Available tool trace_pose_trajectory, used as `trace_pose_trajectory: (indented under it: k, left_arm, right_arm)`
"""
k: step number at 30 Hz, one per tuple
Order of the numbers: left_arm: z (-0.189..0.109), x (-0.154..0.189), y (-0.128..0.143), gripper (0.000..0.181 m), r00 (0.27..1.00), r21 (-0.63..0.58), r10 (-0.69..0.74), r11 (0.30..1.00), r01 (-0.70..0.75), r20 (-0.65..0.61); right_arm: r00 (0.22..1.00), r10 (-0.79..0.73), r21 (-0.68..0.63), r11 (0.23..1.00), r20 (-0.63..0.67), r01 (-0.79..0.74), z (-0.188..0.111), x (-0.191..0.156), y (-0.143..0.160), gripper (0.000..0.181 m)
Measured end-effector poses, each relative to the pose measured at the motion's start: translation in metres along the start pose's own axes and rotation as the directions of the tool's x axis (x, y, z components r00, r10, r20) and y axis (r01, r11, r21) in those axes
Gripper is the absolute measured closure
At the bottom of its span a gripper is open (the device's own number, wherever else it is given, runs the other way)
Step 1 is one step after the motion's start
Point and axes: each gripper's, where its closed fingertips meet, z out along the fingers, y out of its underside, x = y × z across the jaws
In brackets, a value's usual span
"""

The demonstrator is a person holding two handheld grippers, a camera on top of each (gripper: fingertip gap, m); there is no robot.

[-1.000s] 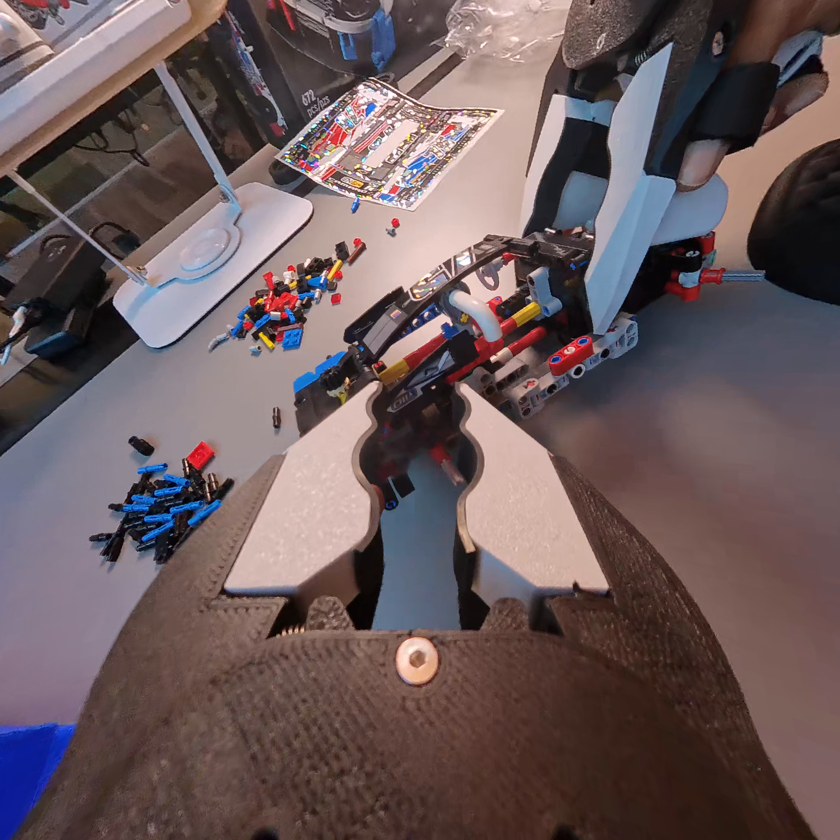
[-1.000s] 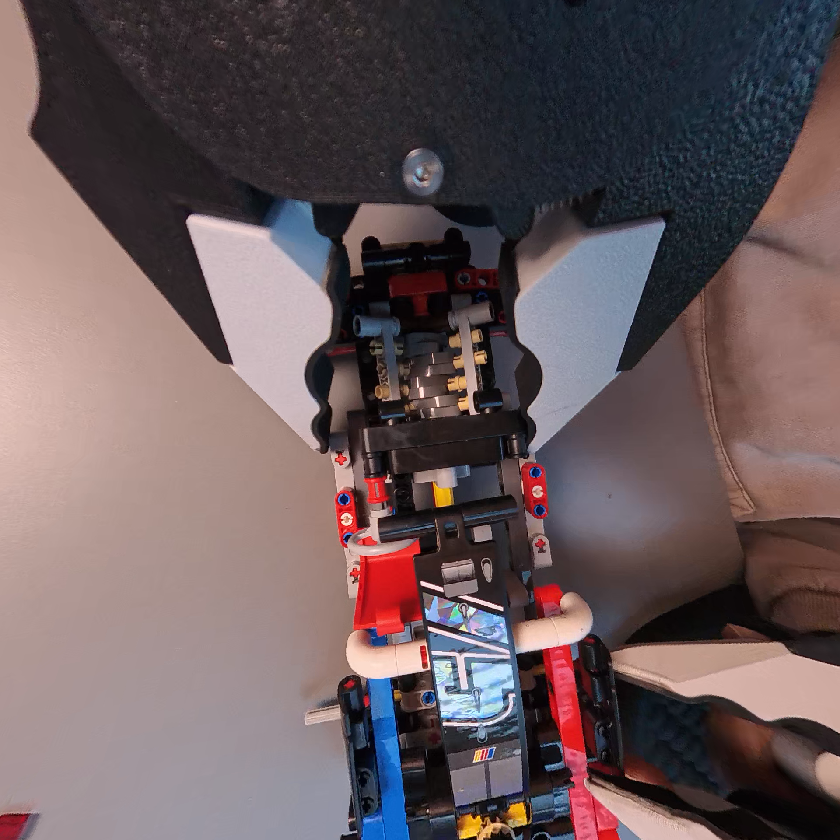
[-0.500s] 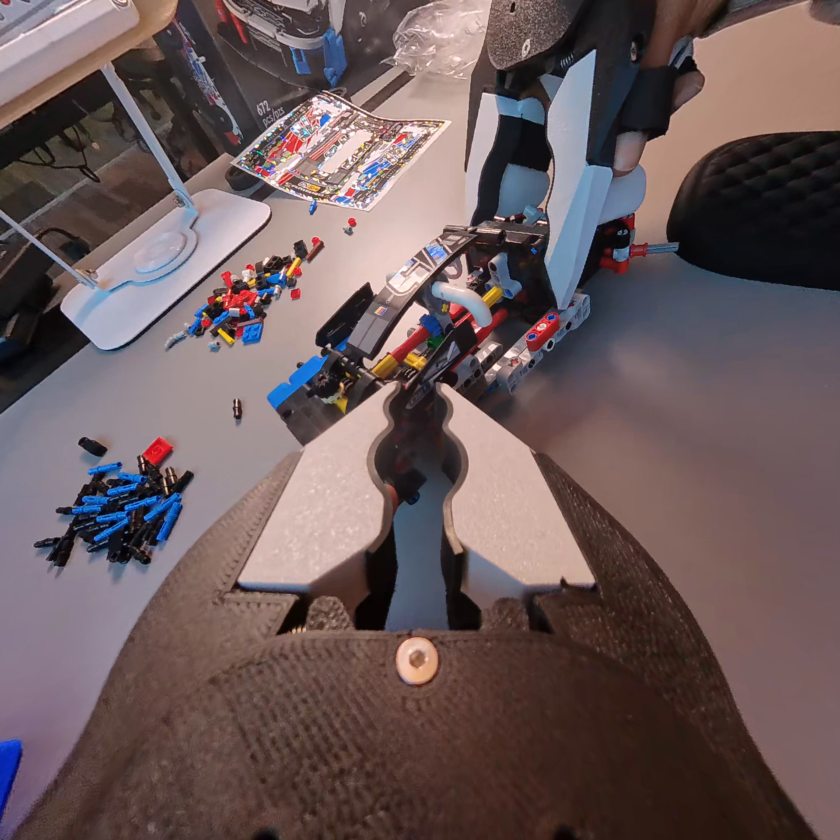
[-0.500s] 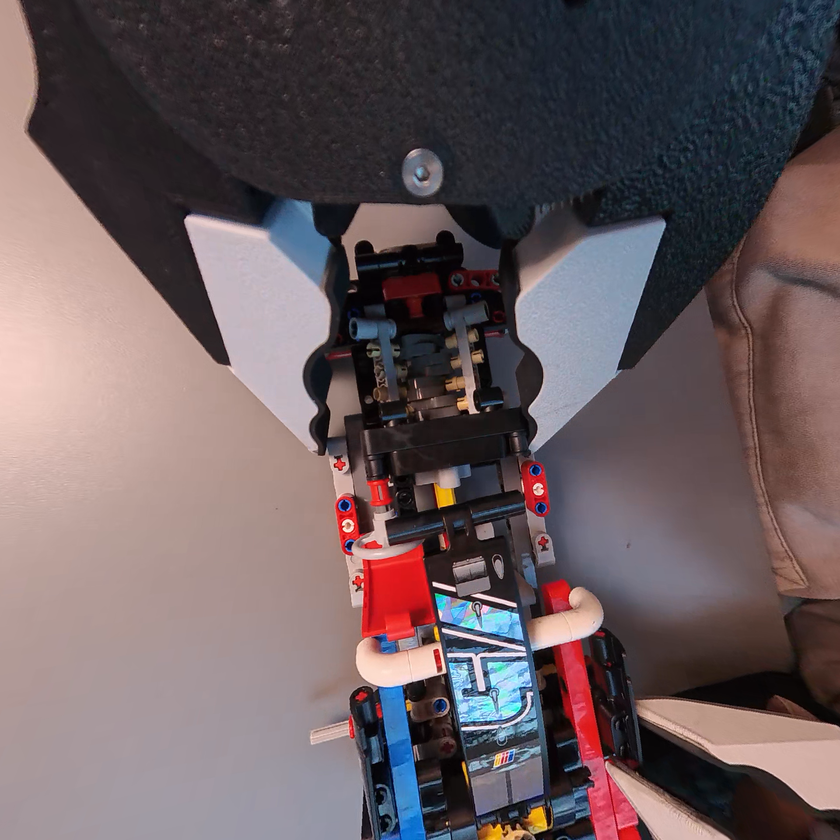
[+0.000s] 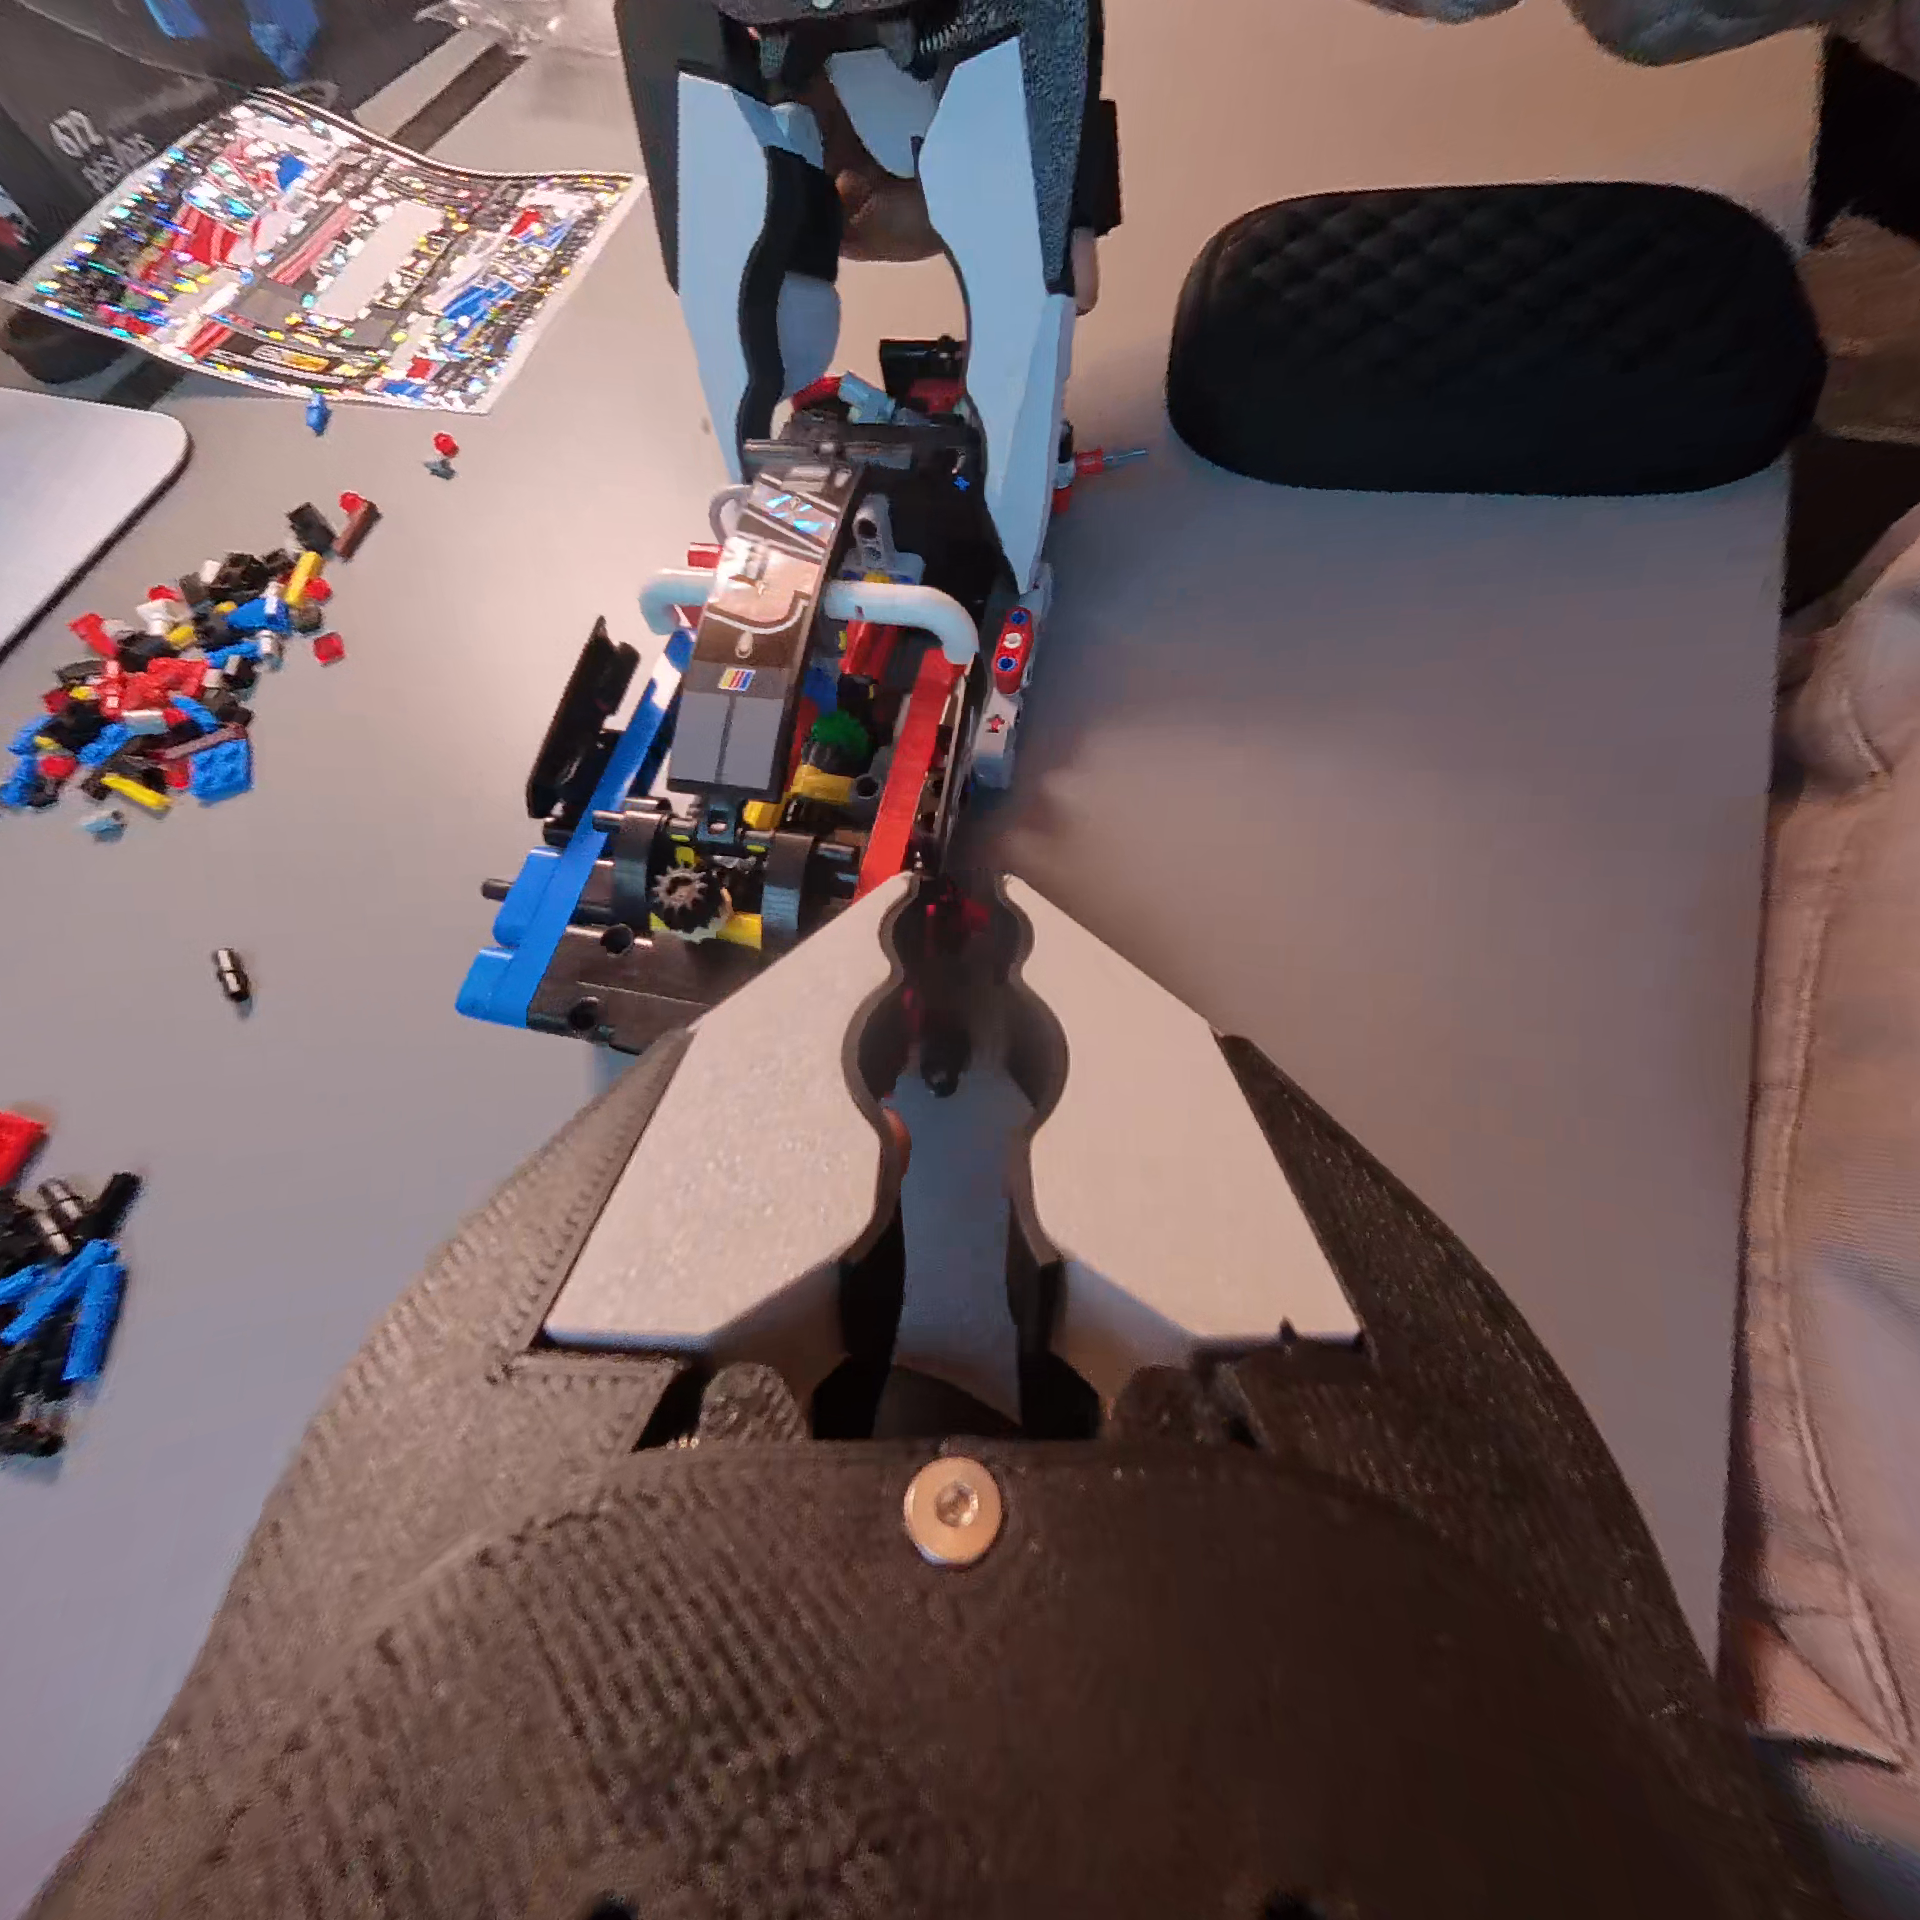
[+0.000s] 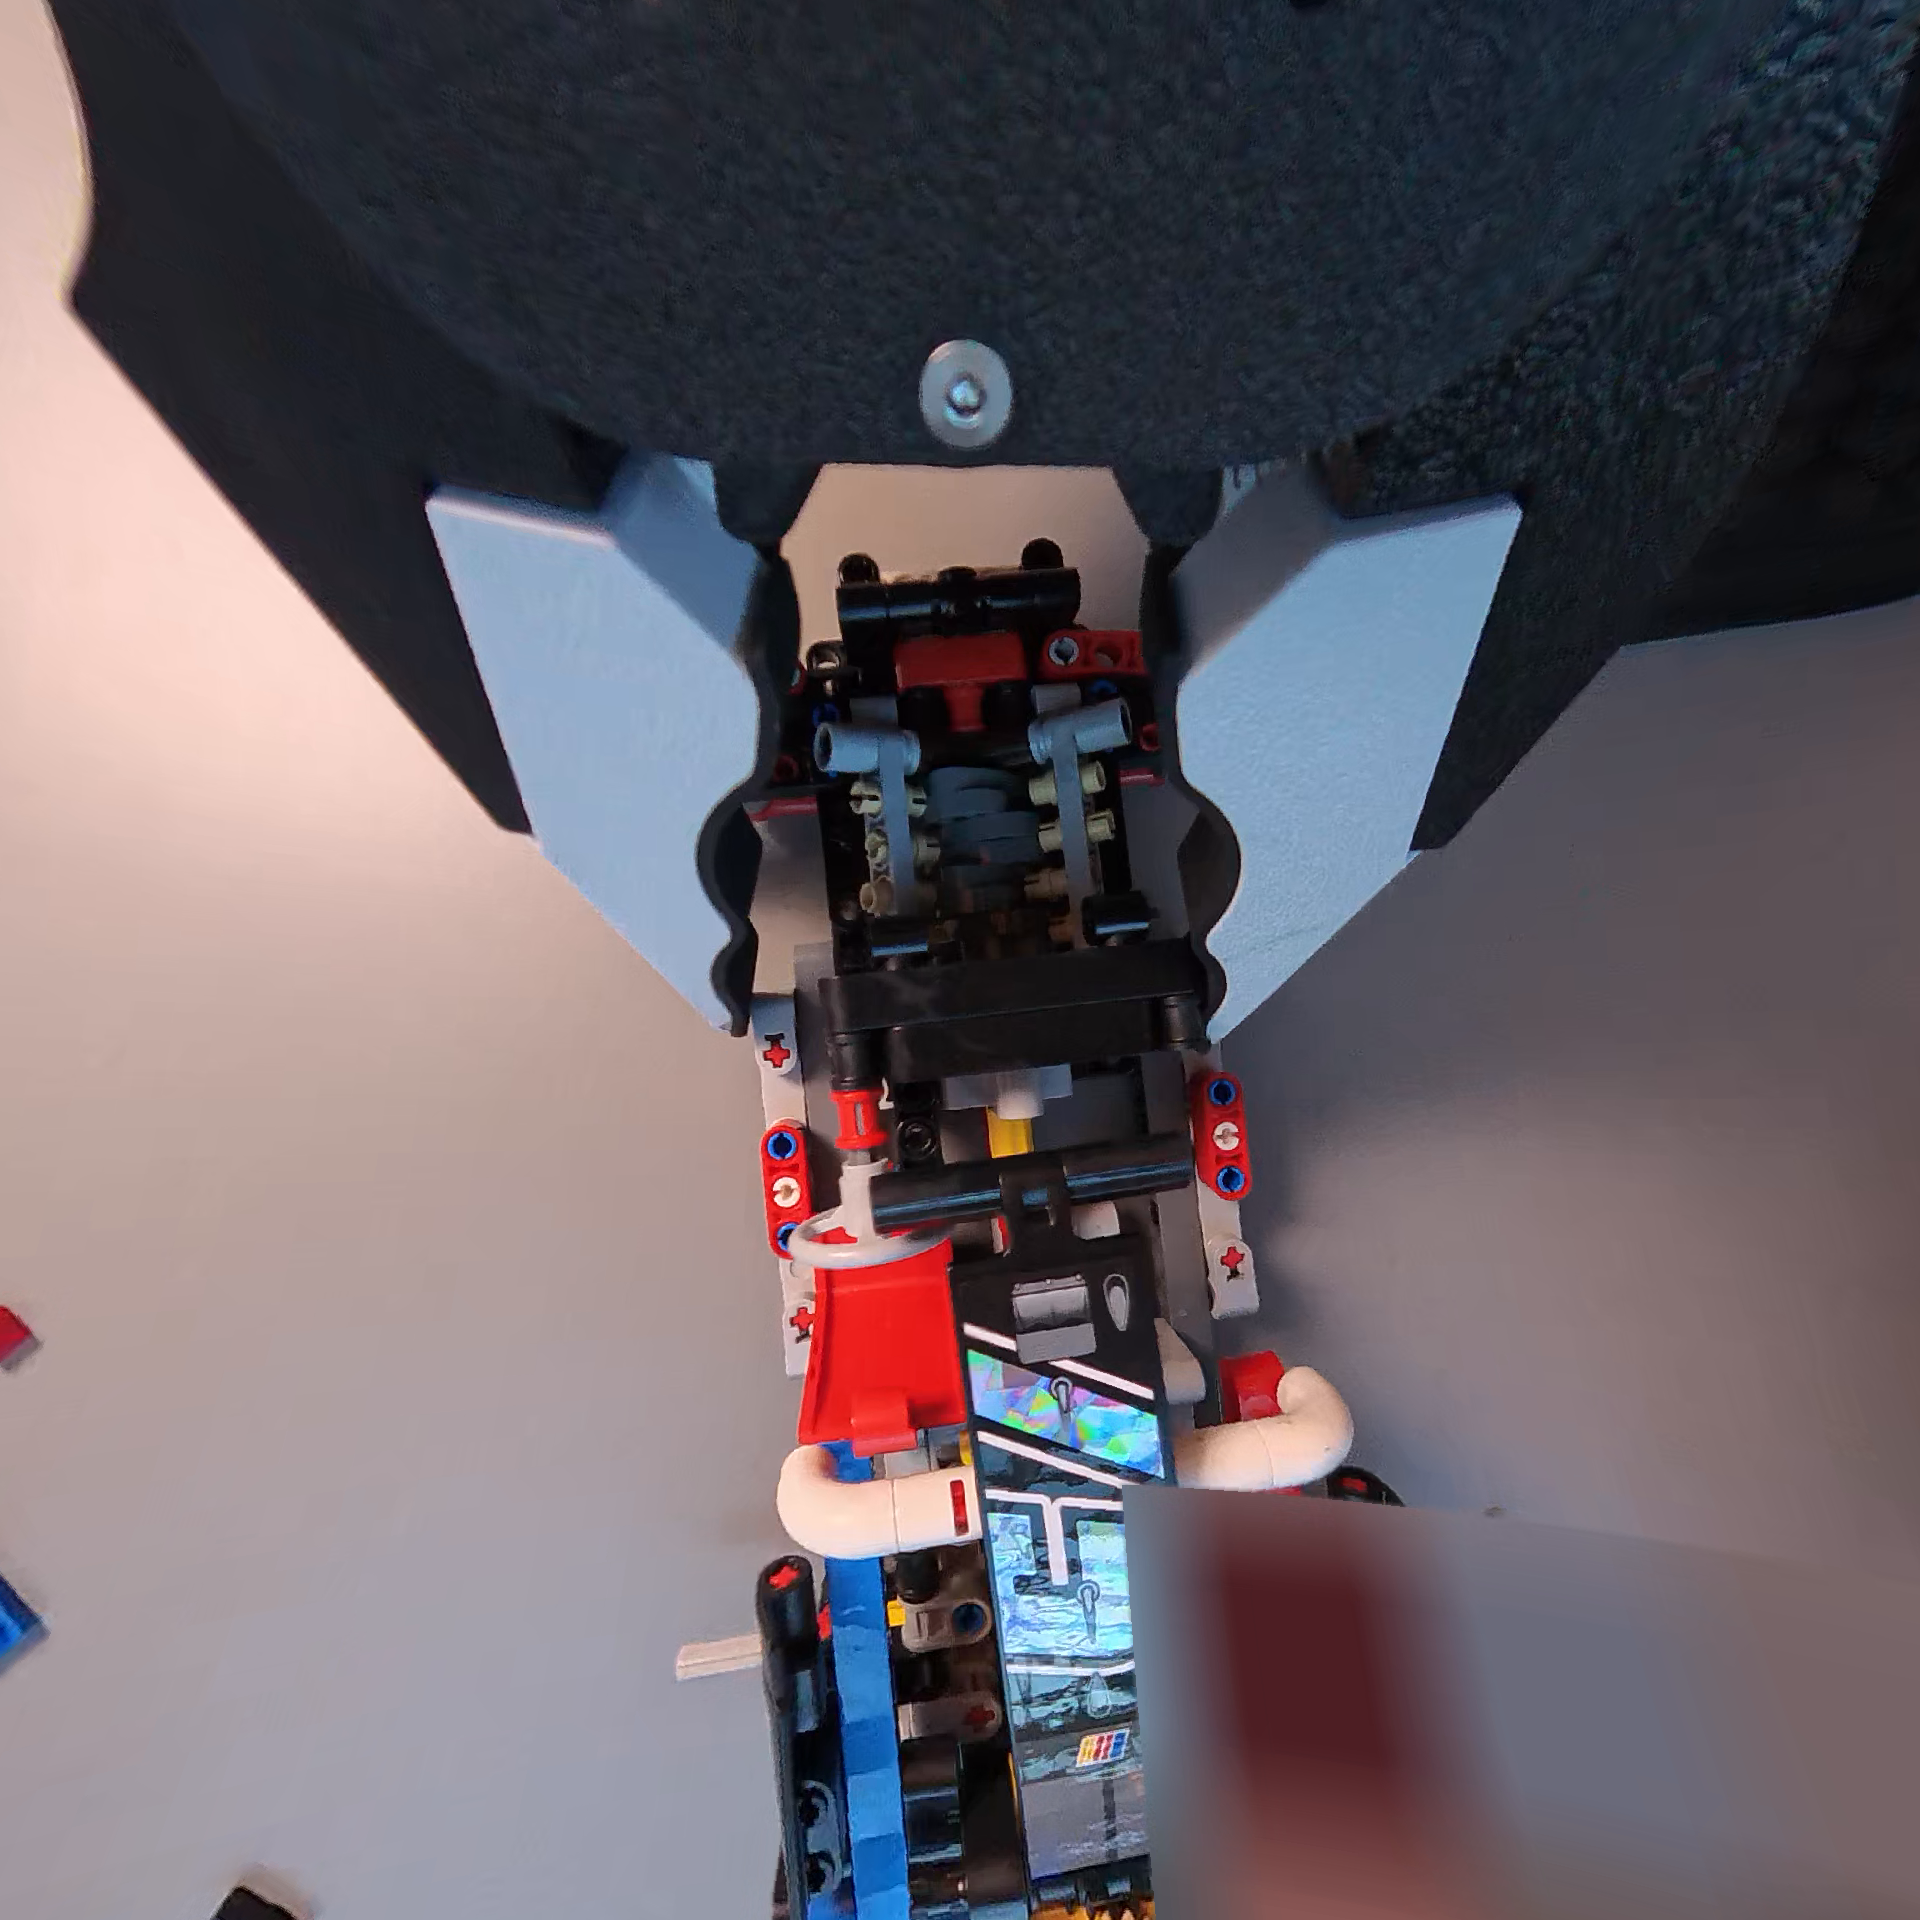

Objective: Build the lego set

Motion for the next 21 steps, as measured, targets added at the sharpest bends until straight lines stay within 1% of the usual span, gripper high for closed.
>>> trace_pose_trajectory:
  k: [1, 3, 5, 8, 10, 12, 13, 15, 17, 19, 21]
  left_arm:
    - [-0.003, 0.001, 0.0, 0.165, 0.999, 0.011, -0.015, 1.0, 0.016, -0.04]
    - [-0.011, -0.004, 0.001, 0.155, 0.997, 0.037, -0.018, 0.999, 0.021, -0.075]
    - [-0.019, -0.019, -0.001, 0.15, 0.998, 0.073, -0.028, 0.997, 0.032, -0.06]
    - [-0.021, -0.047, -0.003, 0.131, 0.991, 0.114, -0.122, 0.985, 0.128, -0.058]
    - [-0.013, -0.053, 0.003, 0.114, 0.984, 0.083, -0.147, 0.984, 0.155, -0.103]
    - [0.0, -0.05, 0.011, 0.104, 0.98, 0.028, -0.146, 0.988, 0.152, -0.137]
    - [0.003, -0.049, 0.009, 0.103, 0.979, 0.032, -0.146, 0.988, 0.152, -0.14]
    - [0.005, -0.049, 0.007, 0.104, 0.986, 0.03, -0.126, 0.991, 0.13, -0.108]
    - [0.005, -0.046, 0.006, 0.105, 0.989, 0.032, -0.121, 0.992, 0.125, -0.086]
    - [0.003, -0.04, 0.007, 0.106, 0.989, 0.034, -0.121, 0.992, 0.124, -0.082]
    - [0.001, -0.034, 0.009, 0.108, 0.992, 0.033, -0.092, 0.995, 0.095, -0.084]
  right_arm:
    - [1.0, -0.022, -0.003, 1.0, 0.003, 0.022, 0.0, 0.0, 0.0, 0.101]
    - [0.998, -0.069, -0.026, 0.997, 0.011, 0.069, -0.002, 0.002, 0.0, 0.102]
    - [0.993, -0.12, -0.062, 0.991, 0.022, 0.121, -0.004, 0.004, 0.001, 0.103]
    - [0.983, -0.182, -0.127, 0.975, 0.011, 0.182, -0.007, 0.016, 0.001, 0.105]
    - [0.974, -0.219, -0.189, 0.96, -0.053, 0.206, -0.011, 0.033, 0.0, 0.101]
    - [0.957, -0.255, -0.222, 0.95, -0.14, 0.22, -0.02, 0.051, -0.003, 0.104]
    - [0.953, -0.243, -0.197, 0.958, -0.18, 0.207, -0.026, 0.057, -0.008, 0.106]
    - [0.949, -0.197, -0.113, 0.978, -0.247, 0.174, -0.043, 0.058, -0.02, 0.109]
    - [0.946, -0.134, 0.011, 0.99, -0.295, 0.144, -0.059, 0.046, -0.03, 0.114]
    - [0.958, -0.034, 0.151, 0.985, -0.284, 0.08, -0.065, 0.022, -0.037, 0.129]
    - [0.977, 0.049, 0.247, 0.969, -0.206, 0.003, -0.057, -0.012, -0.036, 0.136]
